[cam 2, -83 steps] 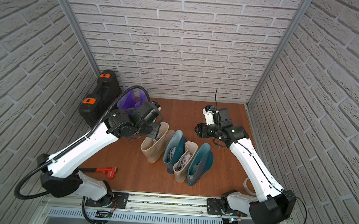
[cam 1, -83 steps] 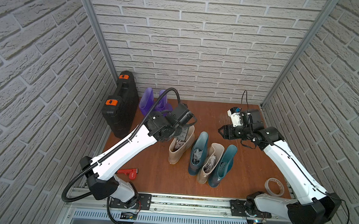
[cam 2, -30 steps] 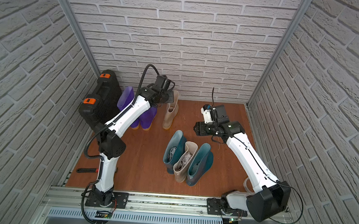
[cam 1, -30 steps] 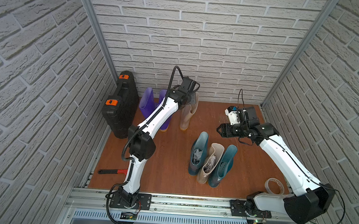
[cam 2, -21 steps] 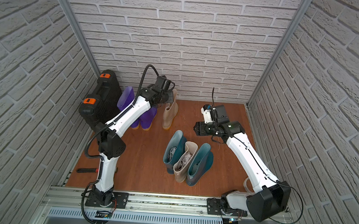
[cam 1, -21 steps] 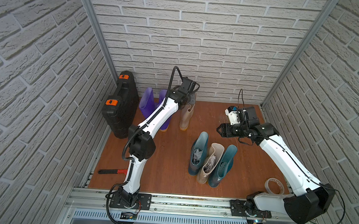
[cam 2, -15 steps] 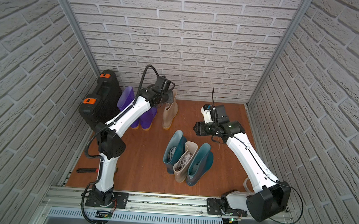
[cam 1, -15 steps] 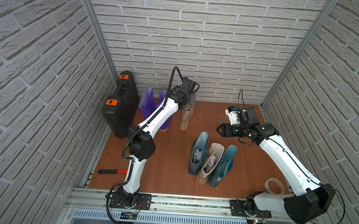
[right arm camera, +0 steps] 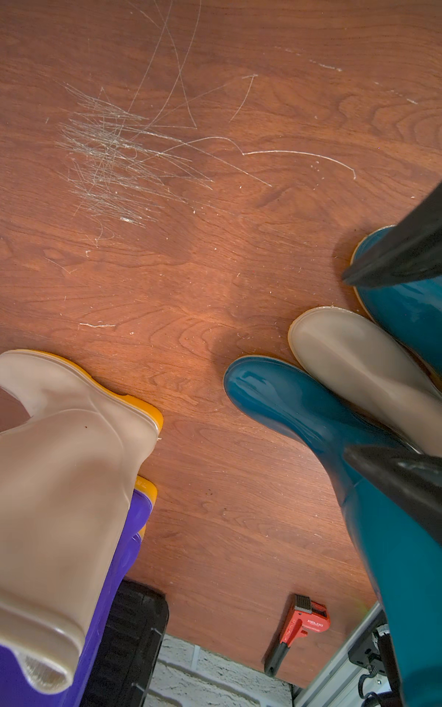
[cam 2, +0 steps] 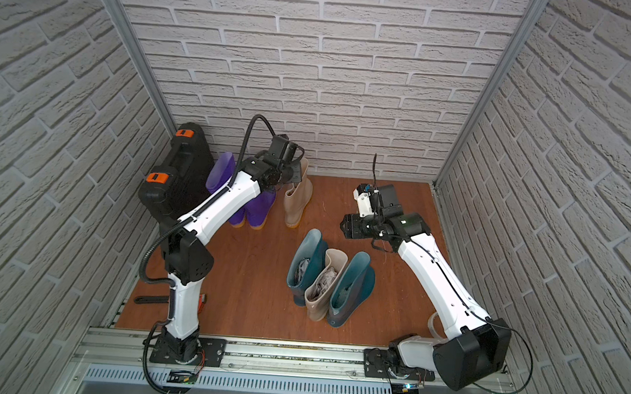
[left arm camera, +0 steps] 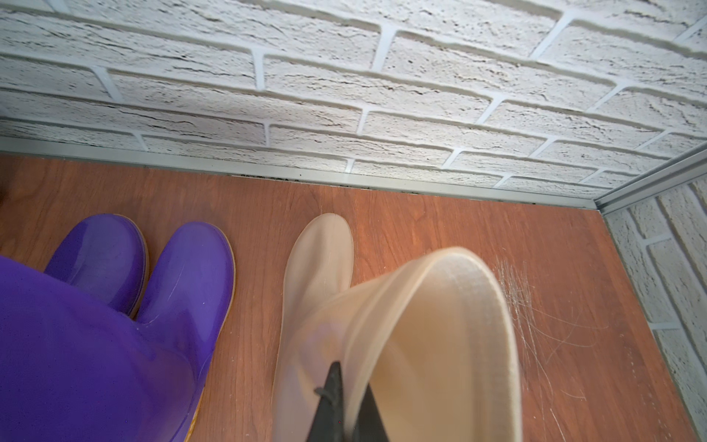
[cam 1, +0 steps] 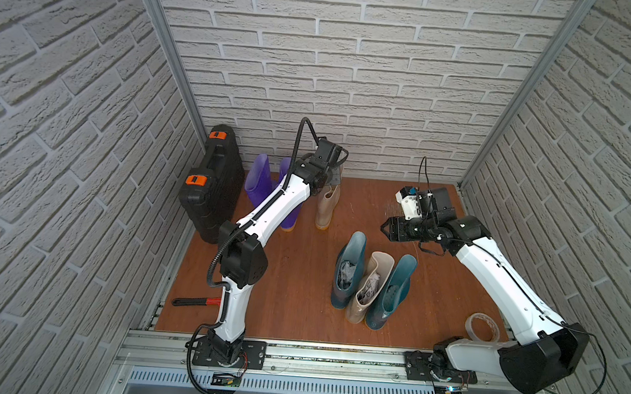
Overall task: Match and arrange rain boots in pairs
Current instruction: Place the rain boot at the center of the board.
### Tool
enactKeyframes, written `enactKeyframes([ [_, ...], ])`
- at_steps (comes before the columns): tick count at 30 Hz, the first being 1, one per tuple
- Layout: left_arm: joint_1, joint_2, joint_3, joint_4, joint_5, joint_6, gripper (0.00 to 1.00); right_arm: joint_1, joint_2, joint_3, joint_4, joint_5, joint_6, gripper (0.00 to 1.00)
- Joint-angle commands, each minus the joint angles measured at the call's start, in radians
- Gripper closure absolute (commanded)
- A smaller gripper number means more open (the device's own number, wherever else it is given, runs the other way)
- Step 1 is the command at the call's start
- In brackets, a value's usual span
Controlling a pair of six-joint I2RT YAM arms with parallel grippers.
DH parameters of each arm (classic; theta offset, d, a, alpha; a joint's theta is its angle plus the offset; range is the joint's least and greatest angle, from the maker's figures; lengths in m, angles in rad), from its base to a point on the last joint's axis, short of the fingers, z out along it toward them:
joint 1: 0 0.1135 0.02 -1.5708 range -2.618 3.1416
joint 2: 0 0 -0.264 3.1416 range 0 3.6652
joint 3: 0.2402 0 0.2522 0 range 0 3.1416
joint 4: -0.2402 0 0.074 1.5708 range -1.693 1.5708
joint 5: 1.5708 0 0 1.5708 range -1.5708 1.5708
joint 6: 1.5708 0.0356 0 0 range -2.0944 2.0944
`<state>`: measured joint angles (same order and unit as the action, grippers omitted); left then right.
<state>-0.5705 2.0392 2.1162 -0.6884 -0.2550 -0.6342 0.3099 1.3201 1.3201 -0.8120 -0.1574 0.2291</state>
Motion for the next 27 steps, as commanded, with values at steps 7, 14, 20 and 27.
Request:
enactKeyframes([
  [7,-0.003,-0.070,-0.041,0.078,-0.052,-0.022,1.00,0.001,-0.010,0.005,0.004,-0.005,0.009,0.33],
  [14,-0.001,-0.069,-0.047,0.078,-0.060,-0.028,1.00,0.001,-0.008,0.005,0.009,-0.008,0.010,0.33],
  [20,0.003,-0.054,-0.026,0.070,-0.042,-0.022,1.00,0.001,-0.012,0.033,-0.008,-0.016,0.013,0.32],
  [27,0.021,-0.033,0.021,0.045,0.015,-0.003,0.77,0.001,-0.056,0.142,-0.121,-0.053,0.011,0.31],
])
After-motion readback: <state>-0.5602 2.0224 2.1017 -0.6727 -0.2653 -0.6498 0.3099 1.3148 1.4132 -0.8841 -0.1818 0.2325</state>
